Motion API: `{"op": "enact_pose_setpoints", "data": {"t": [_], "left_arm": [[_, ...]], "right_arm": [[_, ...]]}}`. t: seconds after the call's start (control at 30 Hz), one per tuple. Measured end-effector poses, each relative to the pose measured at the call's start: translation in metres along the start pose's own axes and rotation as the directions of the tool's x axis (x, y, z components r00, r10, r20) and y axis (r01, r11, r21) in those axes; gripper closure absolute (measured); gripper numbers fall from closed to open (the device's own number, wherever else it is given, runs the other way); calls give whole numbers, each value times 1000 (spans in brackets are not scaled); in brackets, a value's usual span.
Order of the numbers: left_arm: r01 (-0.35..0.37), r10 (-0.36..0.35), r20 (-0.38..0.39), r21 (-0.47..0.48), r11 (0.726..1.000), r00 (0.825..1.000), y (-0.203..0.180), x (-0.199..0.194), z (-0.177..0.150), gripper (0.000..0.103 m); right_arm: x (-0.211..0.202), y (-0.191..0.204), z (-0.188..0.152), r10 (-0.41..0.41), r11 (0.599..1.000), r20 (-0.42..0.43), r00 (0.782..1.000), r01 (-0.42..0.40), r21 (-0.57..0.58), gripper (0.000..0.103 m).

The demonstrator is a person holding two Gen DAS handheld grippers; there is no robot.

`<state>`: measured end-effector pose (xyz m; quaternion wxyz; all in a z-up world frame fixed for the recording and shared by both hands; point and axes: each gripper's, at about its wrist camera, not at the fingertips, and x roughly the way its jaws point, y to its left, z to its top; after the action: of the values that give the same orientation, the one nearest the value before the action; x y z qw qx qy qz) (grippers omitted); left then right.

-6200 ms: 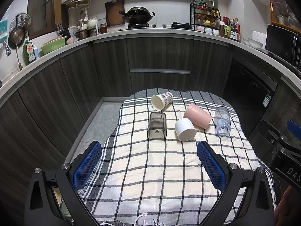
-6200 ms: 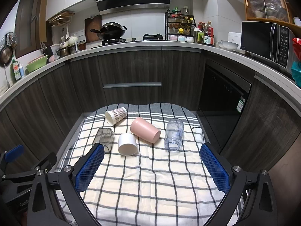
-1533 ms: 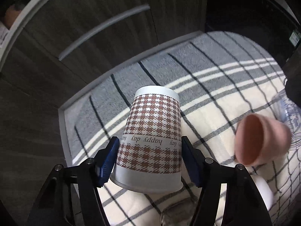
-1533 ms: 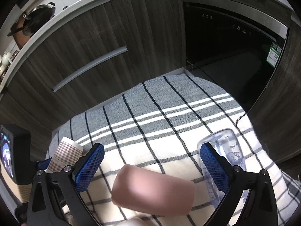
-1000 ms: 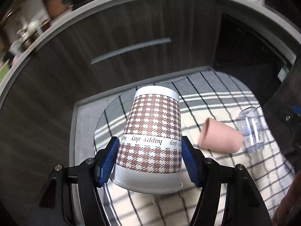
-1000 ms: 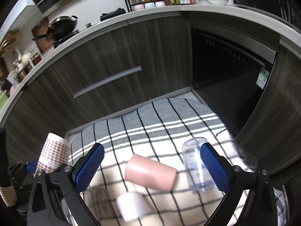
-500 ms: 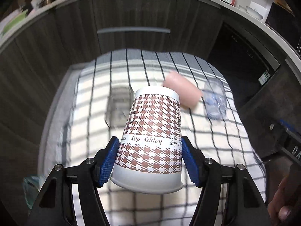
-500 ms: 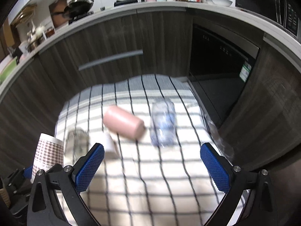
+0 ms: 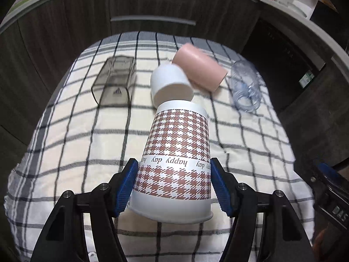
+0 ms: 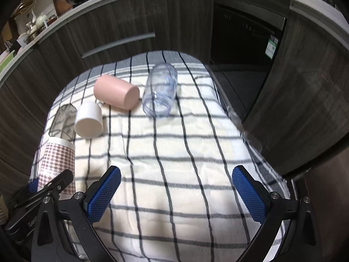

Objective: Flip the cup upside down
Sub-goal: 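Lift the paper cup with the right tool and rotate it mouth-down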

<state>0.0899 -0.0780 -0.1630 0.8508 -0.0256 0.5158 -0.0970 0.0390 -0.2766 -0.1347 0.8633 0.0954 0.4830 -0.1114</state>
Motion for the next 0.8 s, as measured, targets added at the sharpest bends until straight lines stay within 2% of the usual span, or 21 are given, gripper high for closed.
{"op": "enact_pose_setpoints", "data": {"t": [0.3,0.4,0.5,0.67,0.8], "left_arm": [[-21,19,-61,-33,999,998,10,32,-17,38],[-13,11,-86,-25,1000,996,8,37,-19,36],[-6,3,-102,-24,1000,995,7,36,-20,26],[7,-7,-64,-5,1000,998,7,10,-16,18],[0,0,14,-8,1000,1000,14,-27,-9,16]], "right_arm": [[17,7,-10,-15,999,-68,998,12,-45,1],[17,9,-10,-13,999,-74,997,9,-53,1],[18,12,-10,-15,998,-82,997,10,-60,1],[10,14,-5,-5,998,-89,996,0,-62,1],[-8,23,9,25,997,-86,996,-31,-73,1]]}}
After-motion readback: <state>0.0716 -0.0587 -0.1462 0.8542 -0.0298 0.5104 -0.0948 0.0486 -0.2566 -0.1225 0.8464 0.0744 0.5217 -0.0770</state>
